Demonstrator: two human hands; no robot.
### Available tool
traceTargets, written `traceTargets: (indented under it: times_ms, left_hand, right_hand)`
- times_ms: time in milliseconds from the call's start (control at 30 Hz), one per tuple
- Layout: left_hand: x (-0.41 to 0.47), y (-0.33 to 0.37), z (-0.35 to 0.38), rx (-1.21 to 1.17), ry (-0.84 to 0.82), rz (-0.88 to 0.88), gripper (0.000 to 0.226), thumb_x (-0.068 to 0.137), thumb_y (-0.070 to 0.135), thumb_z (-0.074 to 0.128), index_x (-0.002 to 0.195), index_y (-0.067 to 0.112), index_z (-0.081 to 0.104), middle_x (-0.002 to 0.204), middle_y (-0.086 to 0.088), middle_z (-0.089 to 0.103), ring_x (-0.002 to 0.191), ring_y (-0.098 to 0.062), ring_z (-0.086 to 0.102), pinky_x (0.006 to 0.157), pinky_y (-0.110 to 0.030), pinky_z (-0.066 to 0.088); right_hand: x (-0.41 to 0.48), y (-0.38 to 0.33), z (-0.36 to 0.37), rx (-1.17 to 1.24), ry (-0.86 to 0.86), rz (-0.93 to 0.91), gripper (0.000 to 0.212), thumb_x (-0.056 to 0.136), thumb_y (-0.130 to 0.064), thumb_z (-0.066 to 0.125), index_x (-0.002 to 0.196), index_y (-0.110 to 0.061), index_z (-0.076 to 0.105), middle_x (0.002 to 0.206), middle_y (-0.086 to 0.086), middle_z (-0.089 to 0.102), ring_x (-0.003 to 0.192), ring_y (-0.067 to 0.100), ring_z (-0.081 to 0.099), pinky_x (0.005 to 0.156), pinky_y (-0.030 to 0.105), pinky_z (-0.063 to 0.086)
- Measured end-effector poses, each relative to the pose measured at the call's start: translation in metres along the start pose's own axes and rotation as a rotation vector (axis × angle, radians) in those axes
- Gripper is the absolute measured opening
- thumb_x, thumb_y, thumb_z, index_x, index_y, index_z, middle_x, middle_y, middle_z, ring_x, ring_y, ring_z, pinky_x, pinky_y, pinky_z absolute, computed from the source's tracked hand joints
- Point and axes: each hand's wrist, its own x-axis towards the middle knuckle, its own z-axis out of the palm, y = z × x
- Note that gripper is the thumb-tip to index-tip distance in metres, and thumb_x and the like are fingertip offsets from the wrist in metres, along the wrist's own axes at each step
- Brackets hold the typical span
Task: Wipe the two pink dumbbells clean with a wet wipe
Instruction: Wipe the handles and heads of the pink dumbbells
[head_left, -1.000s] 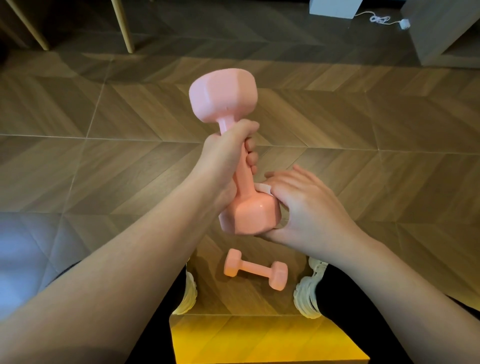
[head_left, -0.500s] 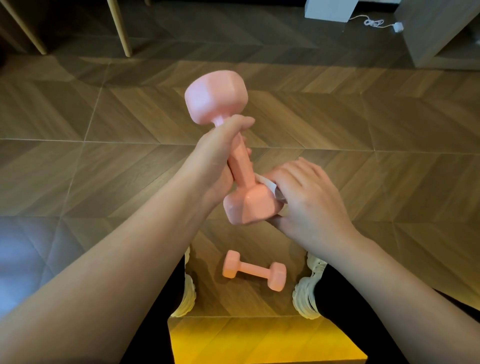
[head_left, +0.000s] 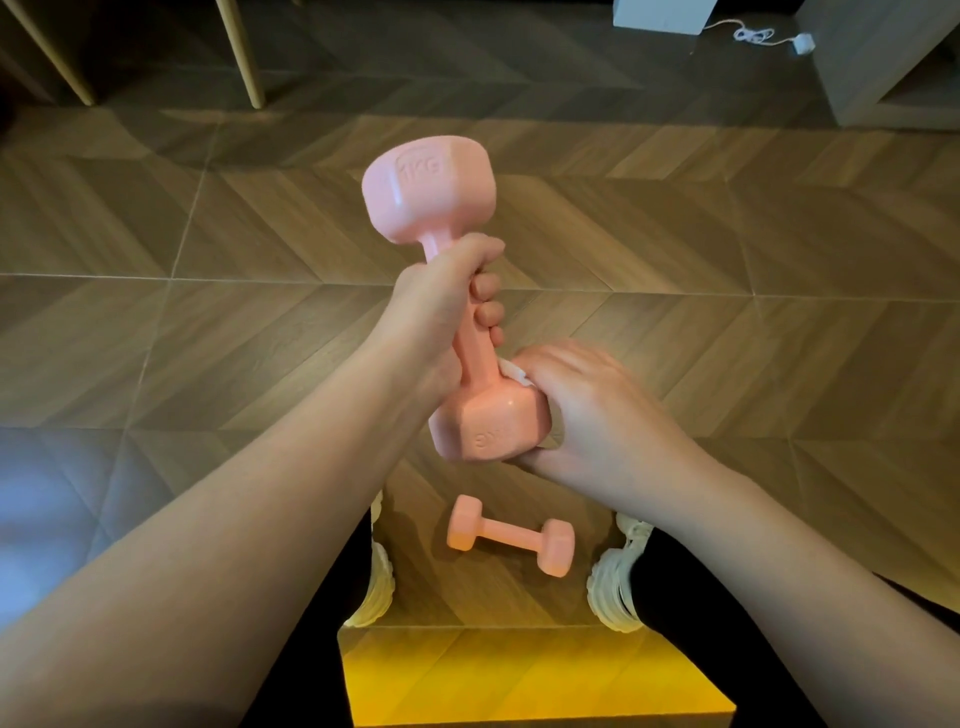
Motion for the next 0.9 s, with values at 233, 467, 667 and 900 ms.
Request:
traceTargets:
  times_ms: [233,467,667,900]
  left_hand:
    - [0.000,0.002,0.002,0.016,-0.001,0.033,0.026,0.090,0.019,0.061,0.069,0.022,0.045,0.049,0.009,0.039,0.041,-0.009,0.033,0.045,-0.021,0.032]
    - [-0.001,0.005,0.001,0.014,-0.034,0.080,0.022,0.089,0.018,0.062,0.071,0.019,0.049,0.055,0.005,0.044,0.046,-0.011,0.039,0.050,-0.025,0.038]
    - [-0.004,0.003,-0.003,0.137,0.009,0.029,0.034,0.063,0.035,0.071,0.088,0.018,0.055,0.083,0.001,0.052,0.076,-0.016,0.053,0.075,-0.036,0.044]
    - [0.003,-0.001,-0.007,0.112,0.006,0.094,0.018,0.083,0.024,0.068,0.075,0.017,0.054,0.062,0.004,0.051,0.052,-0.012,0.049,0.055,-0.028,0.043]
  right_hand:
    - [-0.002,-0.001,0.006,0.013,0.109,0.016,0.052,0.065,-0.039,0.087,0.104,-0.015,0.063,0.099,-0.004,0.061,0.094,0.008,0.050,0.079,0.020,0.028]
    - [-0.001,0.005,0.010,0.067,0.147,0.021,0.047,0.065,-0.024,0.088,0.103,-0.016,0.062,0.100,-0.004,0.061,0.094,0.010,0.051,0.074,0.024,0.032]
    - [-0.003,0.010,0.012,-0.086,0.258,-0.012,0.046,0.061,-0.023,0.091,0.097,-0.012,0.065,0.094,0.000,0.063,0.092,0.014,0.050,0.079,0.018,0.023]
    - [-0.001,0.004,0.014,-0.053,0.175,-0.024,0.054,0.061,-0.025,0.089,0.108,-0.012,0.067,0.103,0.001,0.068,0.101,0.018,0.059,0.095,0.034,0.041]
